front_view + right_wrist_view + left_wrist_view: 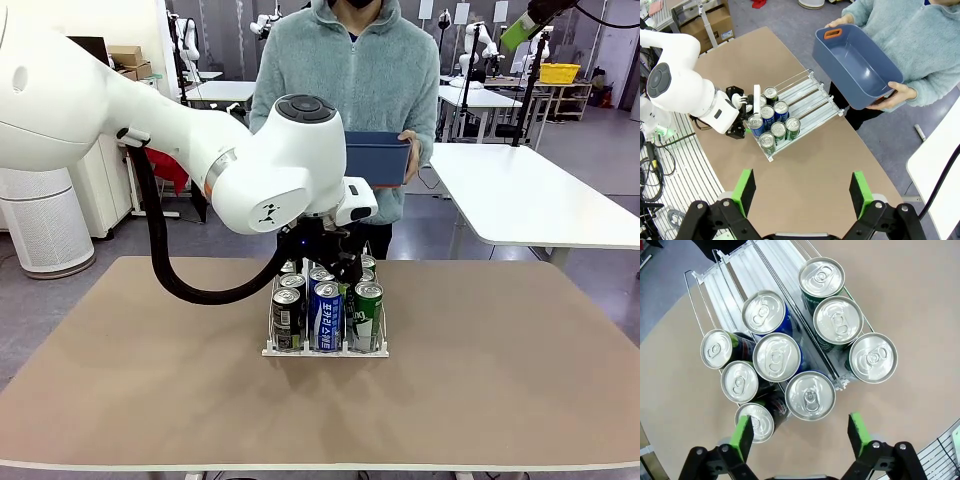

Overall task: Fill the beverage cans into the dispenser.
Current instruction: Place the picked Ionic drink in the line of the Automatic Can Dispenser with the same cans.

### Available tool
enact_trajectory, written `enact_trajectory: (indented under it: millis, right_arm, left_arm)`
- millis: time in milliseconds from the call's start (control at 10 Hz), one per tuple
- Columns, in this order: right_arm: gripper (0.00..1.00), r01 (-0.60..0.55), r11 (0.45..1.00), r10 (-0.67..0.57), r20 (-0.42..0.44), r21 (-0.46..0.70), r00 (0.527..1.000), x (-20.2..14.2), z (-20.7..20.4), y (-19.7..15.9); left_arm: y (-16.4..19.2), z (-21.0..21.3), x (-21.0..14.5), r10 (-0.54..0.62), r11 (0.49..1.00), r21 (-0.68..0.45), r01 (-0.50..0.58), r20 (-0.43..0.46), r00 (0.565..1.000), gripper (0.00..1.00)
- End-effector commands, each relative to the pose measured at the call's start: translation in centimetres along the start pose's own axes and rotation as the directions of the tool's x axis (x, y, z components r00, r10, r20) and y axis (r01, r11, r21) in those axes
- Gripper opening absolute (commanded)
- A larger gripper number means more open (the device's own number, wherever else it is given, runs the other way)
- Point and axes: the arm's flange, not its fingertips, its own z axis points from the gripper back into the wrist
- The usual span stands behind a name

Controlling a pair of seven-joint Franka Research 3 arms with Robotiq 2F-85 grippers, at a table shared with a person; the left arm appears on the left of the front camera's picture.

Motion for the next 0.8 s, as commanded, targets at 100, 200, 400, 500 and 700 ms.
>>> enact_trajectory:
  millis: [100, 200, 400, 500, 700]
  right_arm:
    - [1.0, 0.014, 1.0, -0.014, 0.008, 0.0, 1.0, 0.1, -0.1, 0.3]
    - [1.0, 0.014, 1.0, -0.014, 0.008, 0.0, 1.0, 0.1, -0.1, 0.3]
    - [1.0, 0.014, 1.0, -0.014, 0.008, 0.0, 1.0, 0.1, -0.1, 0.3]
    - [1.0, 0.014, 1.0, -0.014, 0.008, 0.0, 1.0, 0.1, -0.1, 0.3]
    - [1.0, 0.014, 1.0, -0.014, 0.008, 0.0, 1.0, 0.1, -0.1, 0.3]
  left_arm:
    - [0.0, -0.2, 0.1, 0.006, 1.0, -0.005, -0.006, 0.003, 1.0, 1.0]
    - [0.0, -0.2, 0.1, 0.006, 1.0, -0.005, -0.006, 0.003, 1.0, 1.0]
    - [0.0, -0.2, 0.1, 0.006, 1.0, -0.005, -0.006, 0.003, 1.0, 1.0]
    - [0.0, -0.1, 0.0, 0.0, 1.0, -0.001, 0.0, -0.002, 1.0, 1.0]
    - [1.3, 3.1, -0.3, -0.008, 0.999, -0.042, 0.009, 0.012, 1.0, 1.0]
